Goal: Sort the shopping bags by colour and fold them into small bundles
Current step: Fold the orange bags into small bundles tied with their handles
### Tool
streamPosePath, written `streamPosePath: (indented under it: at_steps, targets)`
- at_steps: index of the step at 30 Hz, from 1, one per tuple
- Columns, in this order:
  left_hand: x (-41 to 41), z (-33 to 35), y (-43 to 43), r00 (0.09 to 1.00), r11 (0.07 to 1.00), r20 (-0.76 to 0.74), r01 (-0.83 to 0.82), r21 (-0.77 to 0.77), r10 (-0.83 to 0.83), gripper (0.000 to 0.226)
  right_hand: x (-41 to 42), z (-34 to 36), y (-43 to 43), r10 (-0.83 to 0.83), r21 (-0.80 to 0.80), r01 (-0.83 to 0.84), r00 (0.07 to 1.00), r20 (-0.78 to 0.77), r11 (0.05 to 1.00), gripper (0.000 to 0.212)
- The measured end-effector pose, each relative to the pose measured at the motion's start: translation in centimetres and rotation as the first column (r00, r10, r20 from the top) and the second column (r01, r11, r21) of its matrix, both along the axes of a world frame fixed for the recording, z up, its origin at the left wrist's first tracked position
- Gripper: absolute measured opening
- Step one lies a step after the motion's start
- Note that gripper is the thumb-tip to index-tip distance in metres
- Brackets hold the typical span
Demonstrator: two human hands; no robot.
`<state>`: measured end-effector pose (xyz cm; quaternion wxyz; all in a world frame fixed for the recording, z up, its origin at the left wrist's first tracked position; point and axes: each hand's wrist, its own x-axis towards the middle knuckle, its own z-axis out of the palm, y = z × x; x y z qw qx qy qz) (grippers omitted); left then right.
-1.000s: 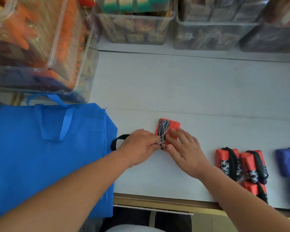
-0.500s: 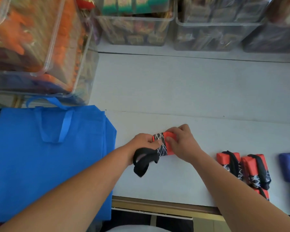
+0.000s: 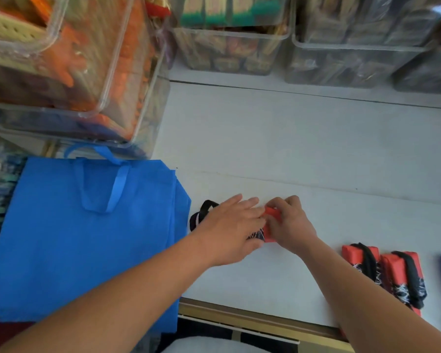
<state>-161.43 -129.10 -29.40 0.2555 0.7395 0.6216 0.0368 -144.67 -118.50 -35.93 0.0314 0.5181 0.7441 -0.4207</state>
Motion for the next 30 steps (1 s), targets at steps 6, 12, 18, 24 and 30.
streamPosePath:
  at_steps: [6,12,18,24,30]
  targets:
    - [0.9,-5.7,-2.8,0.984,0.984,0.046,-0.174,-0.02,0.175,0.047,-0.2,0.1,-0.7,-0.006,0.13,0.007,1.0,-0.013,0.992,0.02]
    - [0.9,-7.1,-3.4,0.966,0.974,0.129,-0.227,0.006,0.225,0.051,0.0,-2.0,-5.3,0.327,0.468,-0.271,0.944,-0.04,0.841,0.049]
    - [-0.9,-6.9,-4.6,0.967,0.966,0.131,-0.234,0.111,0.219,0.042,0.5,-4.7,-5.0,0.436,0.318,-0.509,0.857,0.273,0.8,0.063]
    - [-3.0,-3.3,-6.8,0.955,0.935,0.059,-0.271,-0.227,0.291,0.026,0.5,-6.4,-4.6,0.431,0.233,-0.546,0.807,0.405,0.804,0.071]
    - [-4.6,1.0,-9.0,0.393,0.61,0.484,-0.644,-0.462,0.782,0.016,-0.8,-2.0,-6.2,0.285,0.322,-0.402,0.891,0.354,0.857,0.06]
